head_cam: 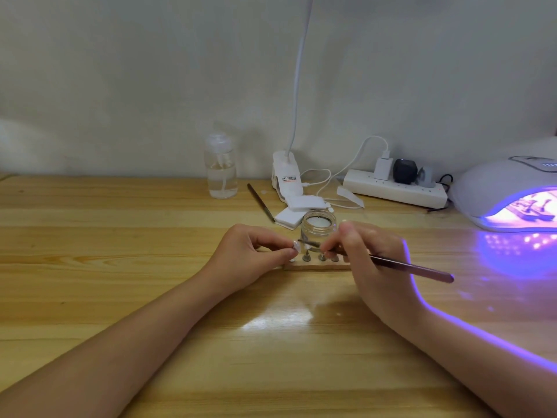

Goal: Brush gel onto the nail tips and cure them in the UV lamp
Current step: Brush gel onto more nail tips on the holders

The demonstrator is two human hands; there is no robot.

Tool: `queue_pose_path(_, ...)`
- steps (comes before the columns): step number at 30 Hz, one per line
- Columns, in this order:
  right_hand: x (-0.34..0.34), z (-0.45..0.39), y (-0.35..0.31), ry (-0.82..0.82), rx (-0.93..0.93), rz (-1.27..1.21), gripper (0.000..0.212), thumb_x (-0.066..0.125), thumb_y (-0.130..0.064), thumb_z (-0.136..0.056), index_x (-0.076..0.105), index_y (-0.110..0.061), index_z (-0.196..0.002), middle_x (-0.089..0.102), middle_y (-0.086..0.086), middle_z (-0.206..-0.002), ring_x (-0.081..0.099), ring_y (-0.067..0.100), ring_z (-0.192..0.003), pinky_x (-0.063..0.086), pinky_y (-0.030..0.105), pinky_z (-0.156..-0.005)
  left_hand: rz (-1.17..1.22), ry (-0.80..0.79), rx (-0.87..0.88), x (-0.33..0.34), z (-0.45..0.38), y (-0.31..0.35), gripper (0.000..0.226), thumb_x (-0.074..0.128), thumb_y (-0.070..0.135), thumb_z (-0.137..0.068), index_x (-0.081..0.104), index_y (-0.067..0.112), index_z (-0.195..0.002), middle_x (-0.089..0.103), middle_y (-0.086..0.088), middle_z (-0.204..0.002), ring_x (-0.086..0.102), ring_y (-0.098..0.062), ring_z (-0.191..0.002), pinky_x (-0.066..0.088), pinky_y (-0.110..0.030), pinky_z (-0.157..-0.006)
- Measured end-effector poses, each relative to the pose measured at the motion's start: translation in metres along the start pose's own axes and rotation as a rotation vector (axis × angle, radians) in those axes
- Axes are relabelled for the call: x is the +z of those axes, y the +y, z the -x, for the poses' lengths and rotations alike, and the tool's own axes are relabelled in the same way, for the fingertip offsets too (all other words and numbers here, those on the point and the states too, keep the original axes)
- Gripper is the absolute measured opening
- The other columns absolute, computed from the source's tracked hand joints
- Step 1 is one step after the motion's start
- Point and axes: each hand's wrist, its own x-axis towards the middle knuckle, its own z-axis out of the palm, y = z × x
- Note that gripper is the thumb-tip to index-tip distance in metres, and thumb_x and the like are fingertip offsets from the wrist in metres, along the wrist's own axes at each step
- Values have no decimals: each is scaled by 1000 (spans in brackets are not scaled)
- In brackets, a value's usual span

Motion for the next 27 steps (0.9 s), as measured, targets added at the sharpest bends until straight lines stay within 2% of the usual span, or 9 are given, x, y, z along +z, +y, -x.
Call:
queue_pose_path(3,0,-1,1,-50,4,75,35,40,-32,-89,64,-18,-68,60,-11,-64,58,3,-65,43,14,-62,2,-5,2,0,1,1,14,72,2,-73,74,15,-76,70,6,-73,61,4,-68,43,-6,-64)
queue_pose_path(6,-1,2,2,-45,19,38,41,41,-34,-87,66,-13,-62,62,-7,-60,59,9,-62,47,24,-62,-14,-10,-4,0,0,2,16,72,2,-73,74,17,-76,69,7,-73,61,3,-69,43,-7,-65)
queue_pose_path(9,-2,3,1,6,-24,2,43,41,-29,-87,63,-11,-55,61,-3,-54,58,4,-55,43,14,-59,-16,-1,-8,0,0,2,14,73,2,-73,74,16,-76,69,8,-73,62,4,-69,43,-7,-65)
queue_pose_path(11,-1,2,0,13,-36,-1,40,40,-27,-88,63,-13,-59,60,-6,-57,58,1,-57,41,10,-59,-15,0,-9,0,0,2,15,73,2,-73,74,17,-74,69,11,-71,62,6,-68,43,-6,-64)
queue_pose_path(16,2,0,2,-52,-7,55,37,40,-31,-90,67,-15,-70,61,-11,-64,60,2,-64,43,13,-62,-14,-12,3,0,1,3,19,72,2,-73,73,21,-72,70,8,-72,61,3,-68,44,-8,-64)
queue_pose_path(22,-1,3,2,35,26,-54,39,41,-34,-87,62,-23,-56,60,-8,-53,58,3,-53,43,14,-59,0,7,-17,0,1,1,17,72,3,-73,73,20,-72,69,13,-68,62,5,-67,44,-7,-63)
queue_pose_path(27,1,-1,3,31,42,24,36,42,-34,-90,66,-18,-69,64,-7,-66,61,7,-67,44,16,-66,-3,-3,-7,0,0,0,13,73,5,-74,74,17,-75,70,10,-73,62,5,-69,43,-6,-65)
